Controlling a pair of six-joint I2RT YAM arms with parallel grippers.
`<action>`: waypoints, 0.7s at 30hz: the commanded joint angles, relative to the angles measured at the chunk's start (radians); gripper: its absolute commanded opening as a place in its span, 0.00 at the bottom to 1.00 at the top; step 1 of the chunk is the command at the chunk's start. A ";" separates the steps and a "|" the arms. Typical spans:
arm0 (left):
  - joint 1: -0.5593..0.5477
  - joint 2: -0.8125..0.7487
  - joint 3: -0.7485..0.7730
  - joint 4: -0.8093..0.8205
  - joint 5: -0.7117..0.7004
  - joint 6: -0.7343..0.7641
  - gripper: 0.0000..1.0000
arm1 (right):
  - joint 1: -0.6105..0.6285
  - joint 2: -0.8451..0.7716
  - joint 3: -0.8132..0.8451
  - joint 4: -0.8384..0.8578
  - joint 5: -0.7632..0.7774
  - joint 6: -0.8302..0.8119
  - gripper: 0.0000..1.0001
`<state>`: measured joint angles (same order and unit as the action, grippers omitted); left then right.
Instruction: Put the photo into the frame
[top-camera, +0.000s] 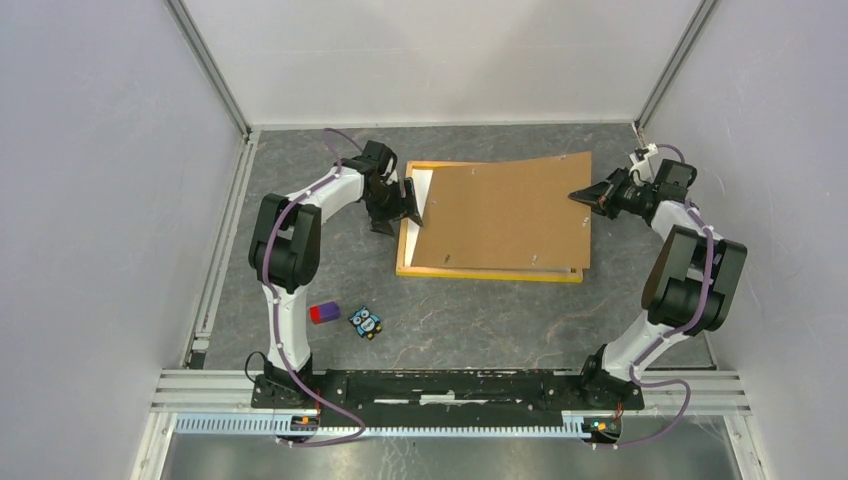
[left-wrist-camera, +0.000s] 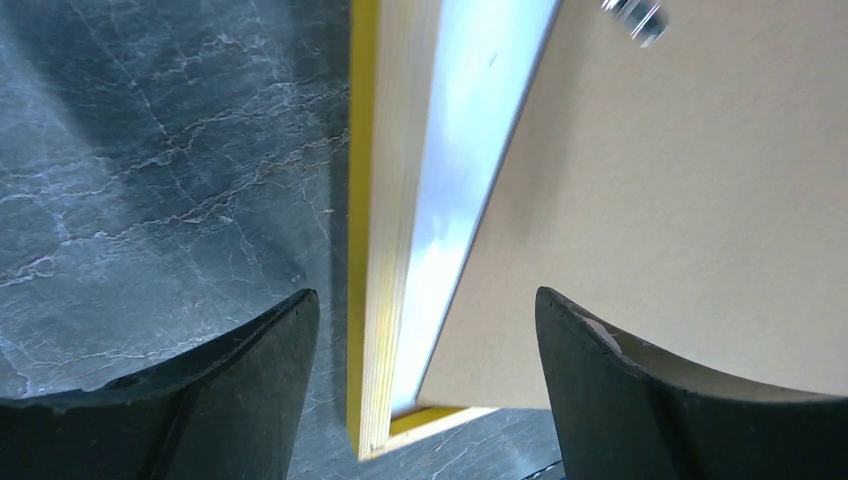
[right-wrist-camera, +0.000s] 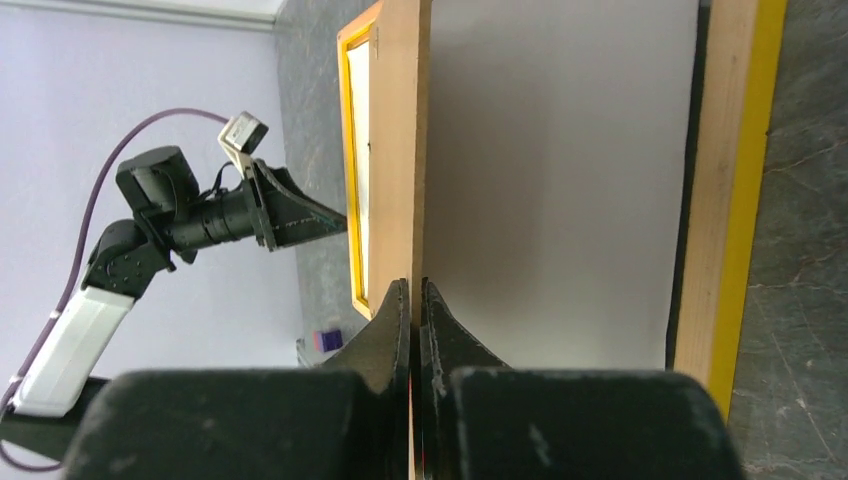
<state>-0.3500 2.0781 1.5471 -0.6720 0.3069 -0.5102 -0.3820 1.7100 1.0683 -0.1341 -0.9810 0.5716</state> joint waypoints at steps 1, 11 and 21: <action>0.008 -0.052 -0.017 0.049 0.054 -0.035 0.86 | 0.020 0.068 0.057 -0.062 -0.071 -0.128 0.00; 0.006 -0.023 -0.046 0.124 0.157 -0.074 0.87 | 0.058 0.210 0.165 -0.107 -0.093 -0.177 0.00; 0.005 -0.011 -0.044 0.149 0.194 -0.079 0.88 | 0.128 0.343 0.327 -0.174 -0.100 -0.244 0.01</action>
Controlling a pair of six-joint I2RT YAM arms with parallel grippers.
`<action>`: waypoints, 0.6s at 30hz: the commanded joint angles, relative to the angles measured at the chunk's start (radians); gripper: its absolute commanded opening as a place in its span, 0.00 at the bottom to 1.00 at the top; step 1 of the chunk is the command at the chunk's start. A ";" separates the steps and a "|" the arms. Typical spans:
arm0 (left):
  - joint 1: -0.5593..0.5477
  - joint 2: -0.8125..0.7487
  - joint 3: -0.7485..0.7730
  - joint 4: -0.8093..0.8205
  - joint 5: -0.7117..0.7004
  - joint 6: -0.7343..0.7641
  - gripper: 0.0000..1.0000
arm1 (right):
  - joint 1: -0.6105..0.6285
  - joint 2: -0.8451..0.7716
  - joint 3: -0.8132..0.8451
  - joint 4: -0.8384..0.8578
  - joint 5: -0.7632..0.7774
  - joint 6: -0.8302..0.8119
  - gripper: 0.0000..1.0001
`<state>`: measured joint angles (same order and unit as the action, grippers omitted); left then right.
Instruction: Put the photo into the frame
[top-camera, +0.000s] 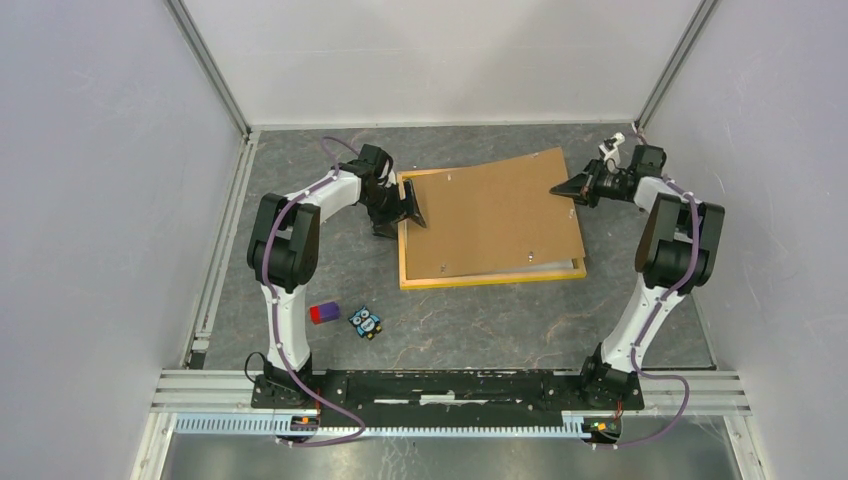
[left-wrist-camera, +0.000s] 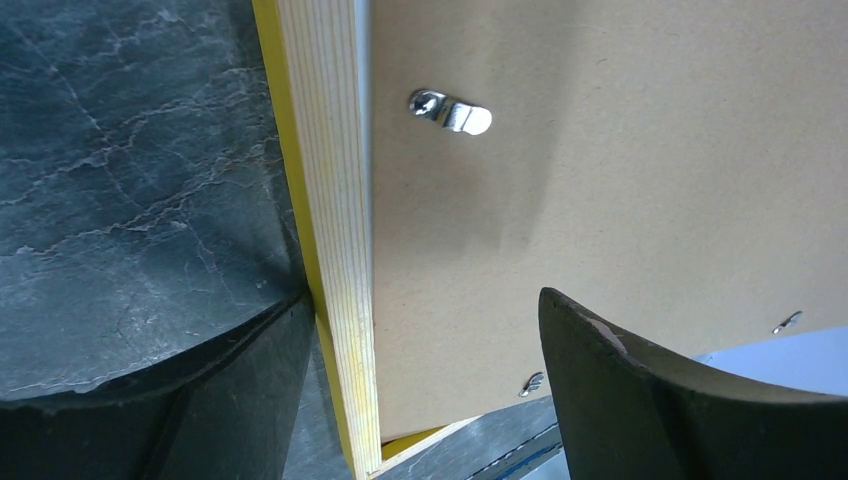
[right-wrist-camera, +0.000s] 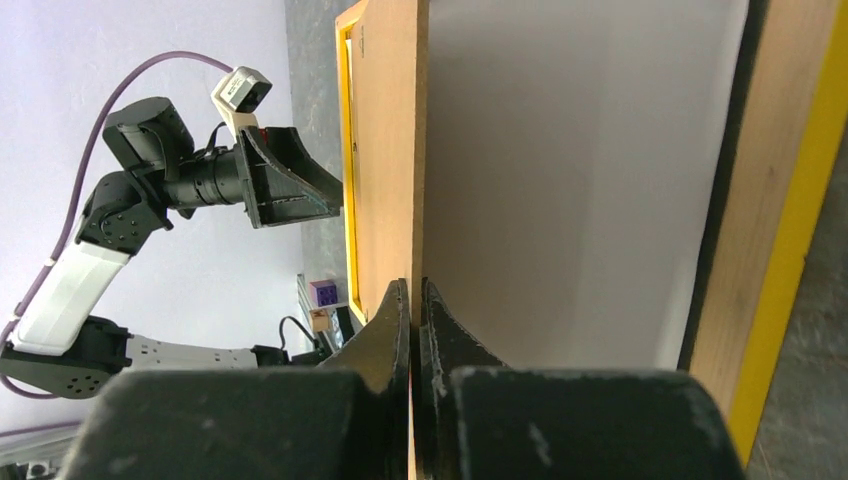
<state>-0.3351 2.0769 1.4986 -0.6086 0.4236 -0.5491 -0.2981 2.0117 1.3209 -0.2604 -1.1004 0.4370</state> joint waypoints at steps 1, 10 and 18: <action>-0.010 -0.010 0.003 0.086 0.079 -0.039 0.88 | 0.050 0.050 0.088 -0.052 0.019 -0.111 0.04; -0.010 -0.018 0.002 0.084 0.073 -0.038 0.88 | 0.074 0.087 0.213 -0.165 0.116 -0.196 0.42; -0.010 -0.027 0.002 0.075 0.072 -0.038 0.88 | 0.080 0.069 0.305 -0.320 0.318 -0.293 0.62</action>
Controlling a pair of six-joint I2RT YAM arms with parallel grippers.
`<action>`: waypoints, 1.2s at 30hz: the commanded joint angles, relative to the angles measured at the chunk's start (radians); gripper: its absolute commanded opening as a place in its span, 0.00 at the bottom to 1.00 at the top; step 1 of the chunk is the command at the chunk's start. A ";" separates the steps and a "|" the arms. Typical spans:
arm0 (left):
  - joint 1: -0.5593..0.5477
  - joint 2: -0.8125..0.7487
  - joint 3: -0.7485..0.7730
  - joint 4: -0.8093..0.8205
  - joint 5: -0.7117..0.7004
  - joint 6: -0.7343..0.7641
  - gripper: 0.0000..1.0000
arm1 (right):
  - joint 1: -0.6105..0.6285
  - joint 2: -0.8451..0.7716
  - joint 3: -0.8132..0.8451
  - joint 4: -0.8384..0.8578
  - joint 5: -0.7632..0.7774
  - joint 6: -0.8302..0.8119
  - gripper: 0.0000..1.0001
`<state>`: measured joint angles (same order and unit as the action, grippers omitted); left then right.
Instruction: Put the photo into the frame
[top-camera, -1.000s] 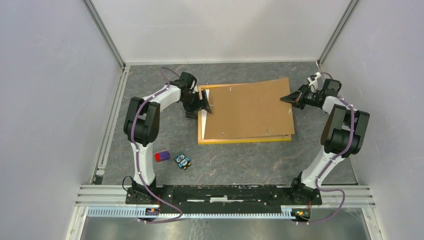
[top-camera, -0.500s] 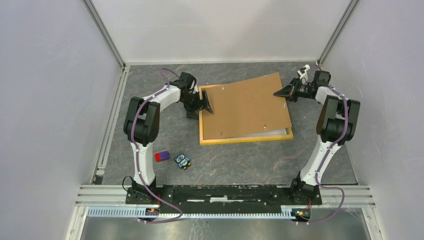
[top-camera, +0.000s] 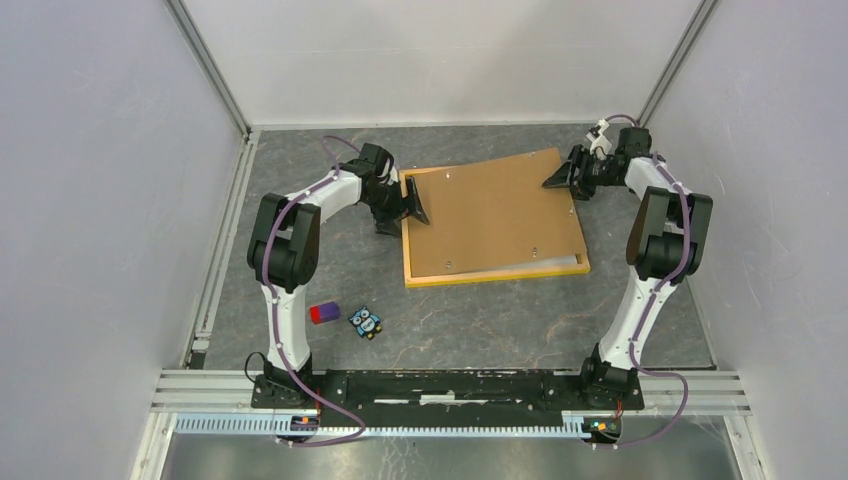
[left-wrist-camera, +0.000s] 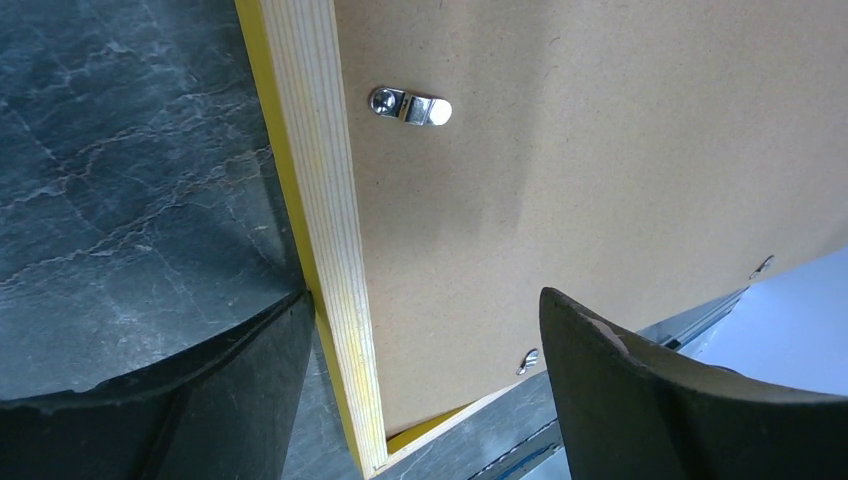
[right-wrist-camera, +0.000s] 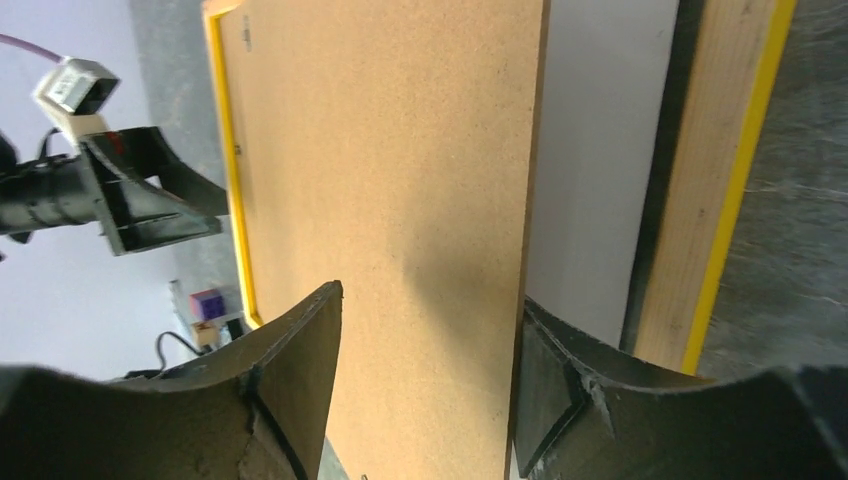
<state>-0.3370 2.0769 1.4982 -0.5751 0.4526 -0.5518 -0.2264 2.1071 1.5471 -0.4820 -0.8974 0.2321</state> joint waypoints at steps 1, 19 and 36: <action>-0.008 -0.029 0.002 0.041 0.043 -0.034 0.88 | 0.011 -0.033 0.078 -0.107 0.131 -0.093 0.63; -0.006 -0.049 0.002 0.034 0.046 -0.040 0.91 | 0.051 -0.220 -0.052 -0.027 0.489 -0.156 0.71; -0.019 -0.035 -0.026 0.014 -0.044 -0.039 0.81 | 0.316 -0.595 -0.535 0.153 0.942 -0.068 0.68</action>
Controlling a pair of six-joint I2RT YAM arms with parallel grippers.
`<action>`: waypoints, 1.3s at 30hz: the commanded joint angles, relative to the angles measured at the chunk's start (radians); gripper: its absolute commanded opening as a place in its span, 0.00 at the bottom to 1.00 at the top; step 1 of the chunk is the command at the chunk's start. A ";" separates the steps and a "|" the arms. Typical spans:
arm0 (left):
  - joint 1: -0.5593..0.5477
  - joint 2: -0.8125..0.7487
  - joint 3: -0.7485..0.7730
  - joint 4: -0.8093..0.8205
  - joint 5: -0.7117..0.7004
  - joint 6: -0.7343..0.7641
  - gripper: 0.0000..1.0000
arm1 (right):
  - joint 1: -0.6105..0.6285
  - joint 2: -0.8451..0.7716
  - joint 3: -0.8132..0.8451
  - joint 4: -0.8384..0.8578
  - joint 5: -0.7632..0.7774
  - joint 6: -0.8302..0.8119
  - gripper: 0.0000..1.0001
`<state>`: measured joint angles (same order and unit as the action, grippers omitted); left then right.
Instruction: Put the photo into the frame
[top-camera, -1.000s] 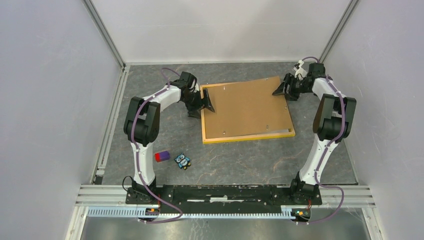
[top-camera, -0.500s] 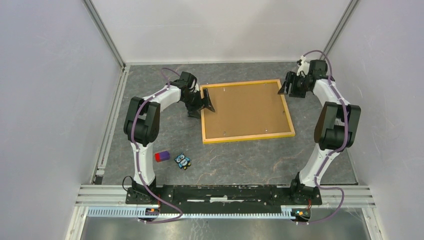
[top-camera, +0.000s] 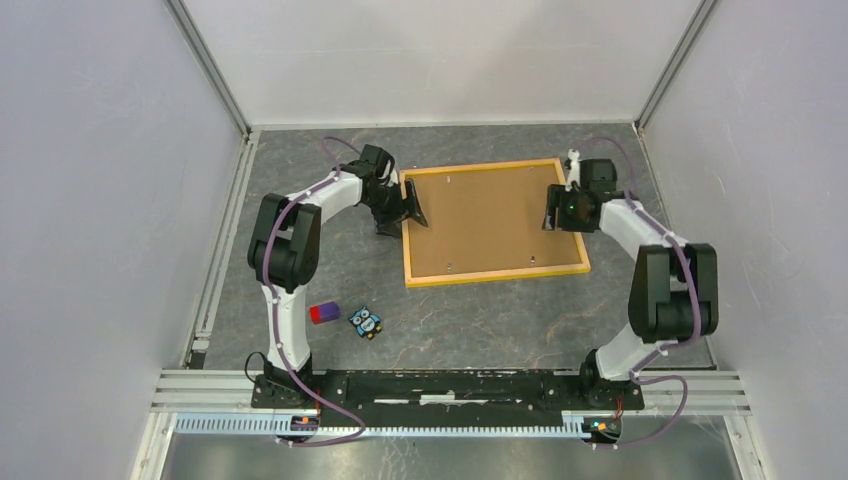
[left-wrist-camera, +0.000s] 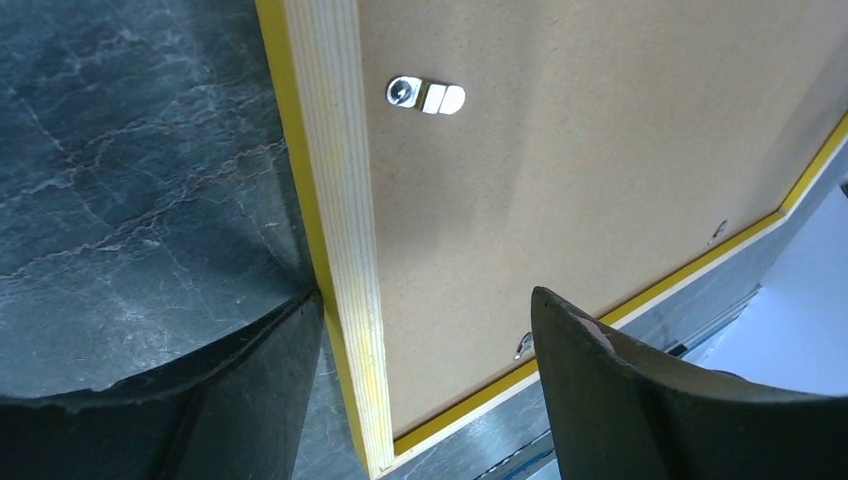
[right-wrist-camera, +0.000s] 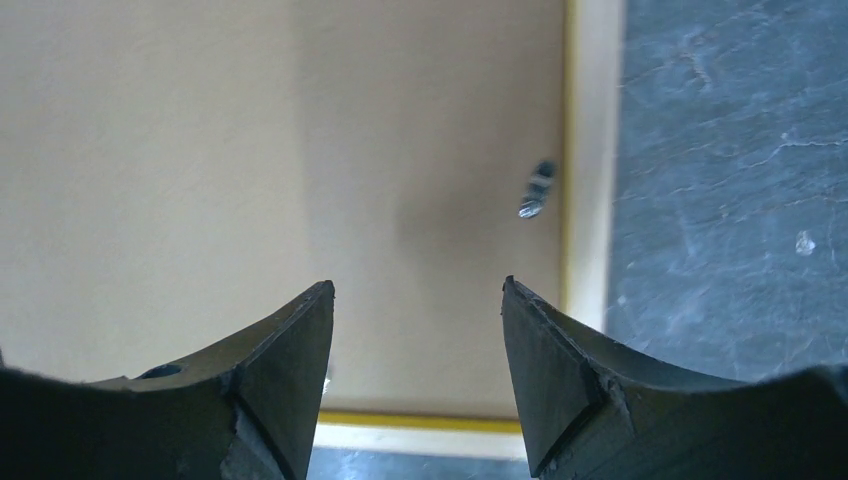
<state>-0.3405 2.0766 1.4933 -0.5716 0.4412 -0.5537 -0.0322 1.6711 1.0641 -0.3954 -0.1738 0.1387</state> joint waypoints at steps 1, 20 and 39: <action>-0.019 -0.032 -0.023 0.007 -0.049 -0.035 0.78 | 0.169 -0.189 -0.077 0.077 0.241 0.026 0.68; -0.128 -0.070 -0.243 0.072 -0.032 -0.105 0.25 | 0.496 -0.405 -0.311 0.171 0.163 0.066 0.75; -0.085 -0.091 -0.229 -0.115 -0.172 0.107 0.20 | 0.039 -0.220 -0.136 0.030 0.343 -0.014 0.98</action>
<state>-0.4477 1.9511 1.2663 -0.5797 0.3443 -0.5591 0.0830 1.4021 0.8684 -0.3408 0.0662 0.1616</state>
